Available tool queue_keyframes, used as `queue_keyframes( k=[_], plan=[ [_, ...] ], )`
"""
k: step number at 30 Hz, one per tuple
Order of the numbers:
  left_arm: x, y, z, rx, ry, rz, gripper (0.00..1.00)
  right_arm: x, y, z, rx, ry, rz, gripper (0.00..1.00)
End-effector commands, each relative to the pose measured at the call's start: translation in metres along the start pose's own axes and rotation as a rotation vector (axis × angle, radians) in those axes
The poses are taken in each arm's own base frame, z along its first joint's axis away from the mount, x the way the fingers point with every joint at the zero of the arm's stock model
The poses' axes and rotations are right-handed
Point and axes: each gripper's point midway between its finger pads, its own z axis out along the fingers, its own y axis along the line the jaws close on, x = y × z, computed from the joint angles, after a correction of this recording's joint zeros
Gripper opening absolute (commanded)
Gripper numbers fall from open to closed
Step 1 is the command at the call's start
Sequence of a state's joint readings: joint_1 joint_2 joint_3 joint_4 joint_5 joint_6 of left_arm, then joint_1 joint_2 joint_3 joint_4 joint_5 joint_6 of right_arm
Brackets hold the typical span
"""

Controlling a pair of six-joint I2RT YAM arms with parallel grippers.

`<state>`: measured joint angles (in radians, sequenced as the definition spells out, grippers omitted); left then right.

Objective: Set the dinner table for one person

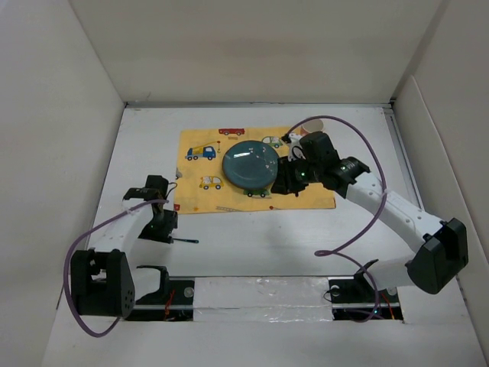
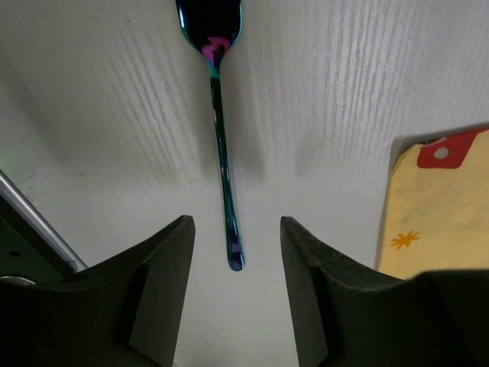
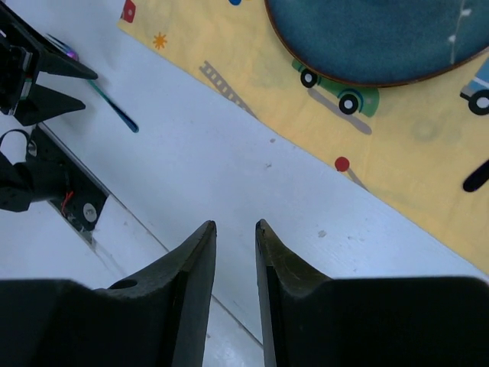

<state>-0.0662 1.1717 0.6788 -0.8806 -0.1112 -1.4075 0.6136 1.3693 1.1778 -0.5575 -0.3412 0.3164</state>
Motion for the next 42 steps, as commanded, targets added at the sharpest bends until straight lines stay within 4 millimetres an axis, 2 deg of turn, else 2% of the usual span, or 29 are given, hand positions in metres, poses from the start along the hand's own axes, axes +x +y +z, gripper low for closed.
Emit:
queue_keyframes(
  k=[1, 6, 8, 11, 14, 15, 18, 22, 26, 27, 30, 34, 37, 38, 40, 42],
  plan=[
    [-0.013, -0.001, 0.000, -0.039, -0.073, -0.098, 0.45, -0.012, 0.000, -0.016, -0.029, -0.065, -0.022, 0.33],
    [-0.020, -0.004, 0.006, -0.120, -0.108, -0.100, 0.45, -0.022, 0.001, -0.025, -0.053, -0.078, -0.007, 0.33],
    [-0.017, -0.010, 0.008, -0.118, -0.100, -0.064, 0.45, -0.026, 0.003, -0.028, -0.055, -0.083, -0.011, 0.33],
    [-0.004, -0.002, 0.022, -0.131, -0.046, -0.069, 0.44, -0.033, -0.002, -0.032, -0.036, -0.093, 0.001, 0.33],
    [0.006, 0.000, 0.025, -0.055, -0.002, -0.102, 0.42, -0.037, -0.005, -0.036, -0.023, -0.102, 0.008, 0.33],
    [0.006, -0.003, 0.019, -0.005, 0.006, -0.118, 0.42, -0.039, -0.004, -0.036, -0.023, -0.105, 0.007, 0.34],
    [0.004, -0.005, 0.014, 0.066, 0.000, -0.148, 0.40, -0.045, -0.013, -0.040, -0.001, -0.123, 0.017, 0.34],
    [-0.001, -0.012, 0.019, 0.106, -0.029, -0.142, 0.30, -0.051, -0.018, -0.046, 0.012, -0.137, 0.022, 0.34],
    [-0.011, -0.015, 0.025, 0.044, -0.090, -0.065, 0.29, -0.047, -0.023, -0.047, 0.024, -0.131, 0.031, 0.34],
    [-0.012, -0.012, 0.031, 0.004, -0.099, -0.049, 0.29, -0.047, -0.023, -0.047, 0.030, -0.133, 0.033, 0.34],
    [-0.011, -0.013, 0.030, -0.021, -0.088, -0.018, 0.31, -0.048, -0.027, -0.049, 0.042, -0.138, 0.038, 0.34],
    [-0.016, -0.015, 0.020, 0.018, -0.111, -0.034, 0.37, -0.052, -0.027, -0.050, 0.032, -0.143, 0.037, 0.34],
    [-0.033, -0.016, 0.004, 0.032, -0.184, 0.001, 0.41, -0.053, -0.025, -0.048, 0.016, -0.138, 0.036, 0.34],
    [-0.040, -0.025, -0.006, 0.055, -0.207, 0.015, 0.42, -0.052, -0.025, -0.047, 0.012, -0.136, 0.036, 0.30],
    [-0.054, -0.026, -0.015, 0.054, -0.242, 0.074, 0.43, -0.048, -0.017, -0.040, -0.028, -0.124, 0.029, 0.20],
    [-0.061, -0.050, -0.039, 0.153, -0.262, 0.134, 0.43, -0.034, 0.002, -0.024, -0.081, -0.072, 0.003, 0.05]
  ],
)
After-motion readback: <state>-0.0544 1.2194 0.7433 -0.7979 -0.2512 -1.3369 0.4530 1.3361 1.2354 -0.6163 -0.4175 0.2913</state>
